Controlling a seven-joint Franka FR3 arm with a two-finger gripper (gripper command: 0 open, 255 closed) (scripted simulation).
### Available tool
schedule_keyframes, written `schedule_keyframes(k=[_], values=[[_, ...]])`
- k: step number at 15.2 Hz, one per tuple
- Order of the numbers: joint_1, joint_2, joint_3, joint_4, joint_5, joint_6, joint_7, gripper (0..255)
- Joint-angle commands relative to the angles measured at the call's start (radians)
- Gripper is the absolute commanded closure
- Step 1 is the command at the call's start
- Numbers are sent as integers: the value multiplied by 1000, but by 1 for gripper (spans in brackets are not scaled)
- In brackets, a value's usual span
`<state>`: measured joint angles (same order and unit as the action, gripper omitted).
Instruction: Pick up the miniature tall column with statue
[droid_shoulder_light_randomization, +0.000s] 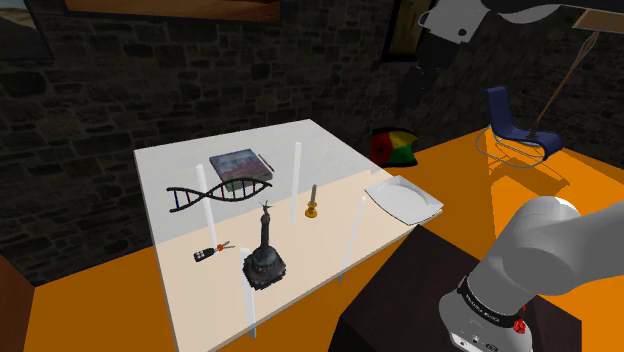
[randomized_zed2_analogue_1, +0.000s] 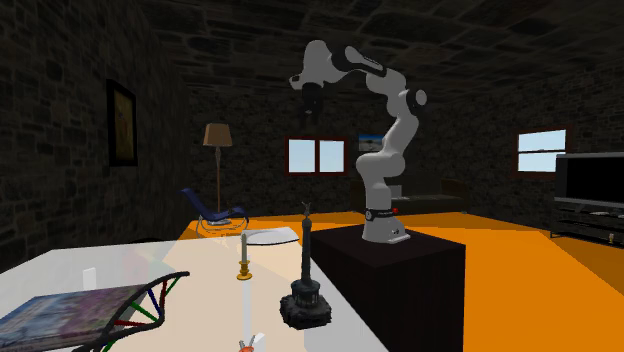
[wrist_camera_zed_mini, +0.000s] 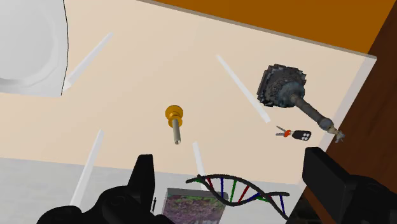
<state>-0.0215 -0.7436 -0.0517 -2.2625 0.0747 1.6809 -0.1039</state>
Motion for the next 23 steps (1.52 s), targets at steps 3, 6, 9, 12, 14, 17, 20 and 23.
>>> schedule_keyframes(k=[3, 6, 9, 12, 14, 17, 20, 23], values=[[16, 30, 25, -20, 16, 48, 12, 0], [40, 82, 61, -43, 38, 121, 30, 0], [63, 142, 98, -56, 58, 193, 48, 0], [85, 210, 135, -60, 75, 263, 65, 0], [100, 260, 160, -57, 84, 309, 76, 0], [120, 339, 196, -44, 93, 375, 94, 0], [138, 424, 231, -22, 95, 437, 114, 0], [155, 514, 266, 10, 89, 495, 137, 0]])
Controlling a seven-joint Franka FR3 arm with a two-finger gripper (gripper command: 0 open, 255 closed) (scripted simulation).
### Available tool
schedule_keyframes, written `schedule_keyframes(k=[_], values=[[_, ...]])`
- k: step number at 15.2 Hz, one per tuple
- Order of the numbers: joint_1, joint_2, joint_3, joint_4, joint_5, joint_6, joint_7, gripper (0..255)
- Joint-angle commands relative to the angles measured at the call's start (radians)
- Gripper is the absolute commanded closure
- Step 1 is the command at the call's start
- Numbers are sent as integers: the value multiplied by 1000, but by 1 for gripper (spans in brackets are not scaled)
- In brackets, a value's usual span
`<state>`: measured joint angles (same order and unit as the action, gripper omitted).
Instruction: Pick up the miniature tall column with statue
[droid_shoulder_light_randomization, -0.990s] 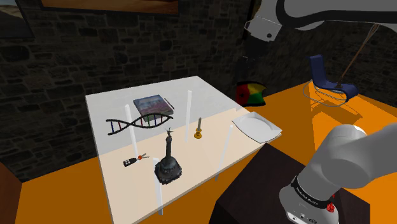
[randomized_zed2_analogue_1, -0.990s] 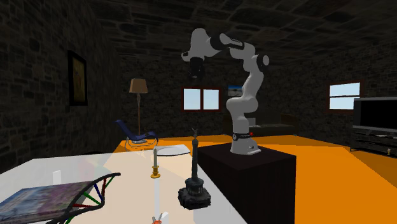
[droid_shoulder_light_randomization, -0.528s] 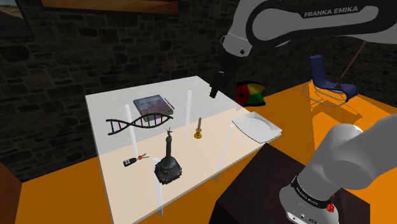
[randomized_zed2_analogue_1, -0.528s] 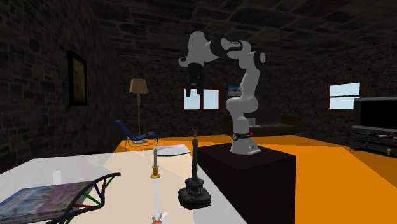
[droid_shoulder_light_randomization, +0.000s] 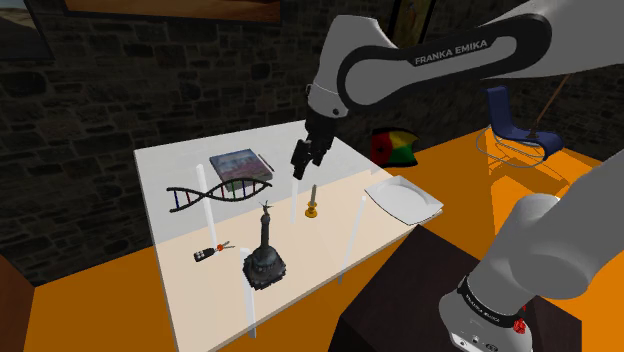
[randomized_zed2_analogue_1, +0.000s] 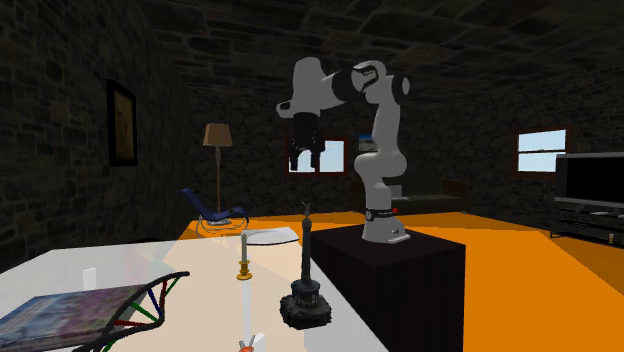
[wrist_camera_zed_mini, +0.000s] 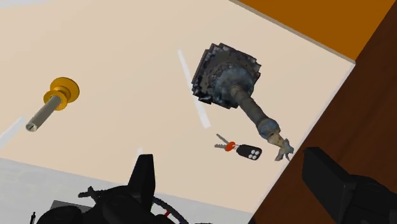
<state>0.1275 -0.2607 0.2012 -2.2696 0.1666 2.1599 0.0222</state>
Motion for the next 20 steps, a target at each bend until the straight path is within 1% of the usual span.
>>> schedule_keyframes(k=[1, 9, 16, 18, 19, 20], values=[[12, 62, 24, 29, -6, 34, 19, 0], [62, 315, 95, 160, -73, 148, 98, 0], [66, 364, 94, 117, -86, 238, 102, 0], [66, 368, 94, 114, -87, 245, 102, 0], [66, 368, 94, 113, -87, 246, 101, 255], [66, 368, 94, 114, -87, 245, 102, 255]])
